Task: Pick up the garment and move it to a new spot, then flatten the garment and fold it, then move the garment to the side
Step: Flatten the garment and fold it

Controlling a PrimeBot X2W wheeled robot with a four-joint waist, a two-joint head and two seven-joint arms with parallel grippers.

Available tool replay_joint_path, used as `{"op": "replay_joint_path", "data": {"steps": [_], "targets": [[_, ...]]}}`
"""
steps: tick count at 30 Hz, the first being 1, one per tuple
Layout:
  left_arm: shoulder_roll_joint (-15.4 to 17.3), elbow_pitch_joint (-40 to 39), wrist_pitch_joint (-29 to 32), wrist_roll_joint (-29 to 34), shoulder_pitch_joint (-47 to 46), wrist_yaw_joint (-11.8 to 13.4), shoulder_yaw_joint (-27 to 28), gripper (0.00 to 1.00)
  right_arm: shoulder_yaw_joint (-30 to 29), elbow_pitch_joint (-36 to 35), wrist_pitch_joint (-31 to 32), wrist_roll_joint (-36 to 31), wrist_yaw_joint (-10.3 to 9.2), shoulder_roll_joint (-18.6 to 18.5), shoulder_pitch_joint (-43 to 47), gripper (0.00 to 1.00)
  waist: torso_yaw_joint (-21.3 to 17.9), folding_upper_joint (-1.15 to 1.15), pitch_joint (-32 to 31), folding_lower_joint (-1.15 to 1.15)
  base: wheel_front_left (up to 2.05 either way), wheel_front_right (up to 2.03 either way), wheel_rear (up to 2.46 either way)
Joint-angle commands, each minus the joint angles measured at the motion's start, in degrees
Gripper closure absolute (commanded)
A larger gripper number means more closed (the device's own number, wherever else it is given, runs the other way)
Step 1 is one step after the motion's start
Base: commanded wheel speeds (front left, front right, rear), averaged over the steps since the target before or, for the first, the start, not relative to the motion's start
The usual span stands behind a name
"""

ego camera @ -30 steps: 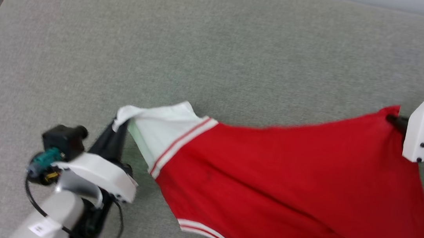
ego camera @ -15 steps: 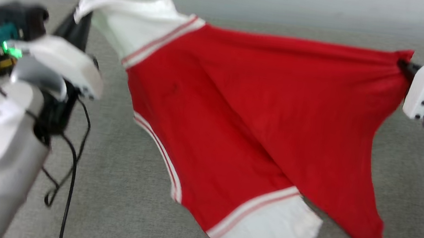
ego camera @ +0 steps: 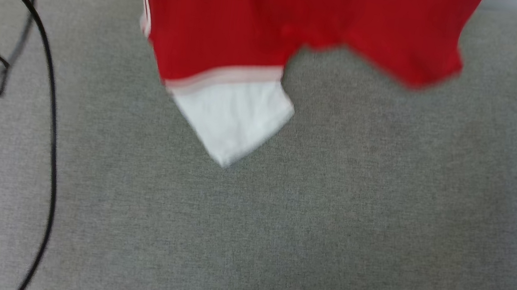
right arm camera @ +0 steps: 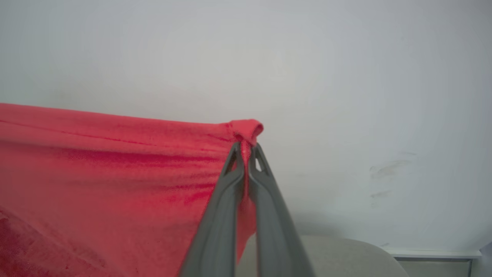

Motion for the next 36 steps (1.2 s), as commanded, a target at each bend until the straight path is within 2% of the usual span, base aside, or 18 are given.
{"op": "replay_joint_path", "data": {"steps": [1, 10, 18, 23, 27, 36], "targets": [[0.73, 0.7, -0.52, 0.27, -1.98, 0.03, 0.46, 1.0, -0.51, 0.22, -0.84, -0.7, -0.12, -0.14, -2.0, 1.0, -0.2, 0.0, 1.48, 0.0, 0.0, 0.0, 0.0], [2.73, 7.16, -3.57, 2.96, -17.96, -2.67, 0.43, 1.0, -3.86, 3.85, -5.19, -6.93, -0.13, 1.35, -16.63, 1.0, 0.05, 0.0, 9.44, 0.0, 0.0, 0.0, 0.0], [1.65, 12.94, -4.81, 1.73, -20.33, -5.78, 0.03, 1.0, -3.54, 8.6, -6.97, -8.12, -0.12, 3.3, -20.32, 1.0, 0.64, 0.0, 16.37, 0.0, 0.0, 0.0, 0.0], [0.98, 16.23, -6.4, 0.03, -17.34, -7.53, 0.3, 1.0, -1.51, 11.61, -9.0, -6.62, -0.12, 3.64, -18.25, 1.0, 0.51, 0.0, 18.07, 0.0, 0.0, 0.0, 0.0], [1.08, 18.28, -6.01, -2.05, -12.26, -9.34, -0.1, 1.0, 1.7, 12.88, -11.16, -2.88, -0.12, 4.2, -13.94, 1.0, -0.08, 0.0, 17.49, 0.0, 0.0, 0.0, 0.0], [0.33, 16.96, -8.03, -8.84, 8.87, -10.73, 0.07, 1.0, 9.53, 11.24, -16.02, 7.78, -0.12, 2.29, 6.48, 1.0, 0.12, 0.0, 11.41, 0.0, 0.0, 0.0, 0.0]]}}
